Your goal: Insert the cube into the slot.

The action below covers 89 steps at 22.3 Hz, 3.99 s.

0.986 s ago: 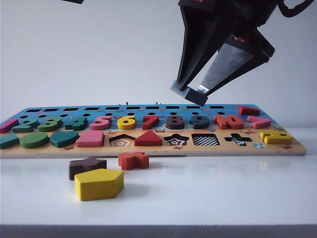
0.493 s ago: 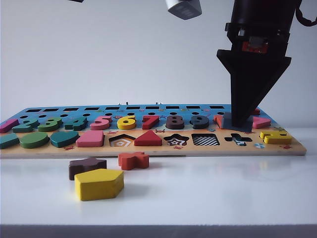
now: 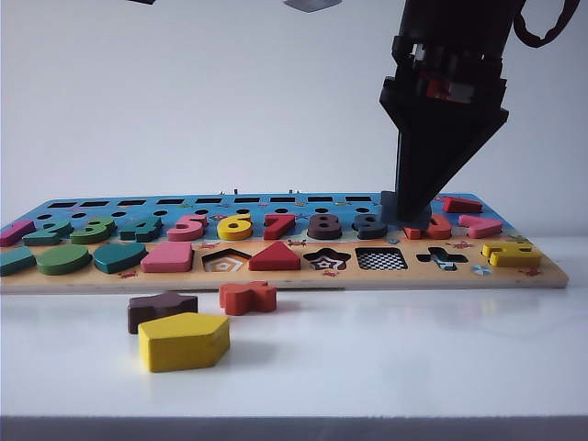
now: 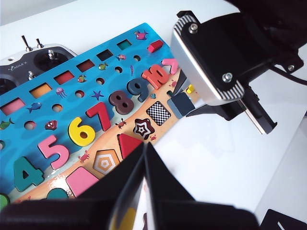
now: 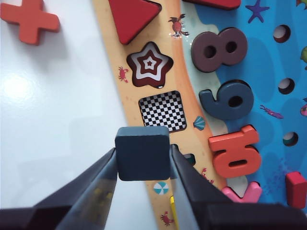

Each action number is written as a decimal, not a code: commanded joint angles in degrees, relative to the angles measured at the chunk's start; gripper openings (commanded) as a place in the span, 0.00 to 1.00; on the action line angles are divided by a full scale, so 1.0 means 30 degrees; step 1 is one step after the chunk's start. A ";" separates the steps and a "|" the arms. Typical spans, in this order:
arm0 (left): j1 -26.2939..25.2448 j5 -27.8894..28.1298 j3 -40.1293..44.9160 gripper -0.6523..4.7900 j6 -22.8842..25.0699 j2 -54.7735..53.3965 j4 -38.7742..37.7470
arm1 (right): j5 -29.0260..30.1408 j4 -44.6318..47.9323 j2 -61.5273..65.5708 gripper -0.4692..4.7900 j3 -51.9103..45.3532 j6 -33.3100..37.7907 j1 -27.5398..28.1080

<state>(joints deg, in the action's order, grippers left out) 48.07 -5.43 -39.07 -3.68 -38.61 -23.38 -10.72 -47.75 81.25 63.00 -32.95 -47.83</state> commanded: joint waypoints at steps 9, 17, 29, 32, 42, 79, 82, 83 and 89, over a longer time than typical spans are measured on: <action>0.0000 0.0051 -0.0095 0.15 0.0087 -0.0007 0.0255 | 0.0124 0.1712 0.0925 0.08 0.0131 -0.1982 -0.0022; 0.0000 0.0051 -0.0095 0.15 0.0080 -0.0007 0.0255 | -0.0022 0.2215 0.1778 0.08 0.0131 -0.2616 0.0015; 0.0000 0.0051 -0.0095 0.15 0.0080 -0.0007 0.0262 | -0.1020 0.2324 0.1851 0.08 0.0131 -0.3599 0.0044; 0.0000 0.0051 -0.0095 0.15 0.0080 -0.0007 0.0262 | -0.1020 0.2324 0.1858 0.08 0.0131 -0.3687 0.0044; 0.0000 0.0066 -0.0095 0.15 0.0087 -0.0291 0.0262 | -0.1013 0.2317 0.2084 0.08 0.0131 -0.4102 0.0044; 0.0000 0.0408 0.1056 0.15 0.0444 0.0597 0.0801 | -0.0933 0.2302 0.2390 0.08 0.0117 -0.3796 0.0175; 0.0000 0.0444 0.1056 0.15 0.0444 0.0597 0.0852 | -0.0954 0.2390 0.2448 0.08 0.0117 -0.3803 0.0182; 0.0000 0.0488 0.1056 0.15 0.0437 0.0597 0.0852 | -0.1027 0.2412 0.2448 0.08 0.0117 -0.3803 0.0182; 0.0000 0.0554 0.1056 0.15 0.0444 0.0597 0.0852 | -0.1967 0.2790 0.2448 0.08 0.0117 -0.3803 0.0444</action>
<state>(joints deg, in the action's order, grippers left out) 48.07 -4.01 -35.81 -2.79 -36.80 -21.69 -15.94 -39.57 88.73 63.02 -44.58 -46.48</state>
